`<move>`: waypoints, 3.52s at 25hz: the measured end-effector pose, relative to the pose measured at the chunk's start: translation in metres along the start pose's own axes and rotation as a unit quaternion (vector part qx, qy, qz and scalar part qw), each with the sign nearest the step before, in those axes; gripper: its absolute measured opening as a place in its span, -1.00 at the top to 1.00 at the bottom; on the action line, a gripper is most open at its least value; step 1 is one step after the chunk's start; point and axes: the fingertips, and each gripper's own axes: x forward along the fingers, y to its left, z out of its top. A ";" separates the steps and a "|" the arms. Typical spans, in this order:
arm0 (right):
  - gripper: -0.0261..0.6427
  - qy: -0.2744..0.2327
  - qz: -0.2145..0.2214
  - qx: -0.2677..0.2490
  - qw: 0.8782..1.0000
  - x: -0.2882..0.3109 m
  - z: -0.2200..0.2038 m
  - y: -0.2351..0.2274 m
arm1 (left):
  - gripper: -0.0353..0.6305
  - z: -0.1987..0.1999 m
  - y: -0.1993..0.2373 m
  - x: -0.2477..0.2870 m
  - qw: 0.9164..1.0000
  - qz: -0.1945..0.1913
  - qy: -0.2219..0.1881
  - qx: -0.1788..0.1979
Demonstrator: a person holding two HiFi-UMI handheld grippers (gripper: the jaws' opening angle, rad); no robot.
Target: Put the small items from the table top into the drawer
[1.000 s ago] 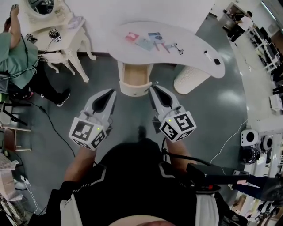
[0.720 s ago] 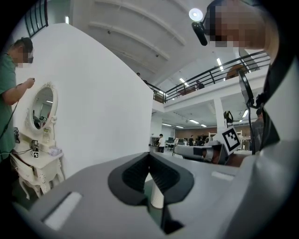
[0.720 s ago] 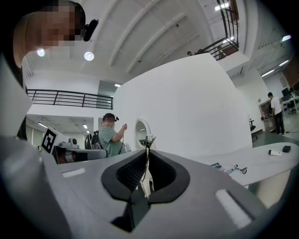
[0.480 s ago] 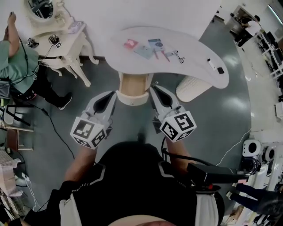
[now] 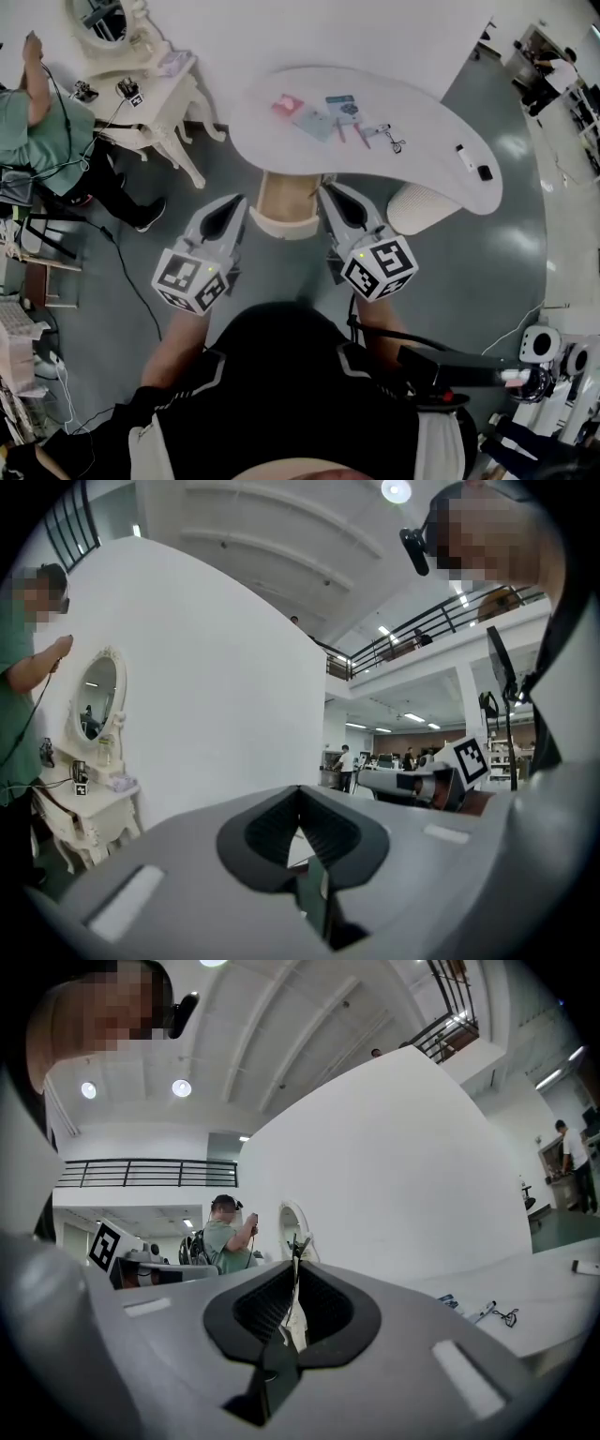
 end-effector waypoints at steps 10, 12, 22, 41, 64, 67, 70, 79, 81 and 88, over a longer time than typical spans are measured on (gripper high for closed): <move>0.86 0.009 0.024 0.008 1.000 0.030 -0.008 -0.020 | 0.89 -0.009 0.016 0.017 1.000 0.015 0.017 0.005; 0.86 0.015 0.020 0.010 1.000 0.038 -0.010 -0.022 | 0.89 -0.010 0.023 0.020 1.000 0.006 0.017 -0.009; 0.86 0.023 -0.010 -0.009 1.000 0.077 -0.004 -0.022 | 0.89 0.007 0.072 0.020 1.000 -0.013 -0.004 -0.008; 0.86 0.062 -0.061 -0.045 0.995 0.147 -0.020 -0.022 | 0.89 -0.011 0.158 0.033 0.998 -0.061 0.005 -0.025; 0.86 0.191 0.022 -0.051 0.980 0.190 -0.113 -0.075 | 0.89 -0.041 0.201 0.075 0.999 0.000 0.029 -0.028; 0.86 0.212 0.046 -0.057 0.975 0.192 -0.131 -0.082 | 0.89 -0.049 0.199 0.081 0.999 0.014 0.040 -0.033; 0.87 0.236 0.069 -0.063 0.967 0.190 -0.152 -0.088 | 0.89 -0.058 0.197 0.087 0.997 0.027 0.051 -0.042; 0.86 0.295 0.126 -0.083 0.944 0.183 -0.212 -0.099 | 0.89 -0.066 0.203 0.091 0.995 0.067 0.056 -0.044; 0.86 0.305 0.136 -0.084 0.939 0.182 -0.223 -0.101 | 0.89 -0.071 0.201 0.094 0.995 0.068 0.062 -0.041; 0.86 0.344 0.183 -0.097 0.916 0.183 -0.258 -0.098 | 0.89 -0.099 0.196 0.103 0.994 0.066 0.077 -0.045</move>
